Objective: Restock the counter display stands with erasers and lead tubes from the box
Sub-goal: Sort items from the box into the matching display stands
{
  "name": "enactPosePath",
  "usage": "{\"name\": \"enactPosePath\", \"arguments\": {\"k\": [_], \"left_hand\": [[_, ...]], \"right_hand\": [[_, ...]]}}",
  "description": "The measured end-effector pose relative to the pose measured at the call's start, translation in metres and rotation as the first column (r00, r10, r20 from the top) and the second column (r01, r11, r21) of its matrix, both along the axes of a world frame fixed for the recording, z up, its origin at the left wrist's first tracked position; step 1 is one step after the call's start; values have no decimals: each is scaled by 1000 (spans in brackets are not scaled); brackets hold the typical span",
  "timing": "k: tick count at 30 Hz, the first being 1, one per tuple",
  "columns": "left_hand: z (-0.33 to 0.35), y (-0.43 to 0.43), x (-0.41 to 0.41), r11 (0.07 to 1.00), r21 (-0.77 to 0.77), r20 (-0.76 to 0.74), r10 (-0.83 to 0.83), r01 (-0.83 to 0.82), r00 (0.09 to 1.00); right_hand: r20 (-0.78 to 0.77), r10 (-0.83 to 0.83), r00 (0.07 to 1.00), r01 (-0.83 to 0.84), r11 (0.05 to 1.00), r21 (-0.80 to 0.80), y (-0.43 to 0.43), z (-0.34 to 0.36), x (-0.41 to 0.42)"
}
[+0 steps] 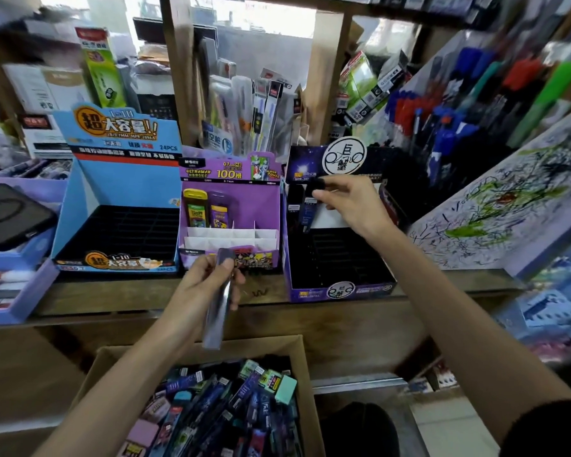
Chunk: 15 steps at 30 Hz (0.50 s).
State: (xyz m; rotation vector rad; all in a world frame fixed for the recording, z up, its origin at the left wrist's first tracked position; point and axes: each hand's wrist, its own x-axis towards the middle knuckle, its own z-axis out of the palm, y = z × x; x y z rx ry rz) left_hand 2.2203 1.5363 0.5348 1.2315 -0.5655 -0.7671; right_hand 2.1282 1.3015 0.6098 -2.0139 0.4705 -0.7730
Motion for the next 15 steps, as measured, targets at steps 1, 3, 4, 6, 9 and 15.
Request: {"name": "enactPosePath", "arguments": {"k": [1,3,4,6,9,15], "left_hand": [[0,1,0,1000,4,38,11,-11,999],[1,1,1,1000,7,77,22,-22,997],[2,2,1,1000,6,90,21,-22,996],[2,2,1,1000,-7,91,14,-13,996],[2,0,0,1000,-6,29,-16,16,999],[4,-1,-2,991,-115,-210,-85,62,974]], "right_hand": [[-12,7,1000,-7,1000,3,-2,-1,0],[-37,-3,999,2,1000,-4,-6,-4,2],[-45,-17,999,16,1000,-9,-7,-6,4],[-51,-39,998,39,999,-4,-9,-10,6],[-90,-101,991,102,995,12,-12,-17,9],[-142,-189,972,186,982,-32,-4,-18,10]]}}
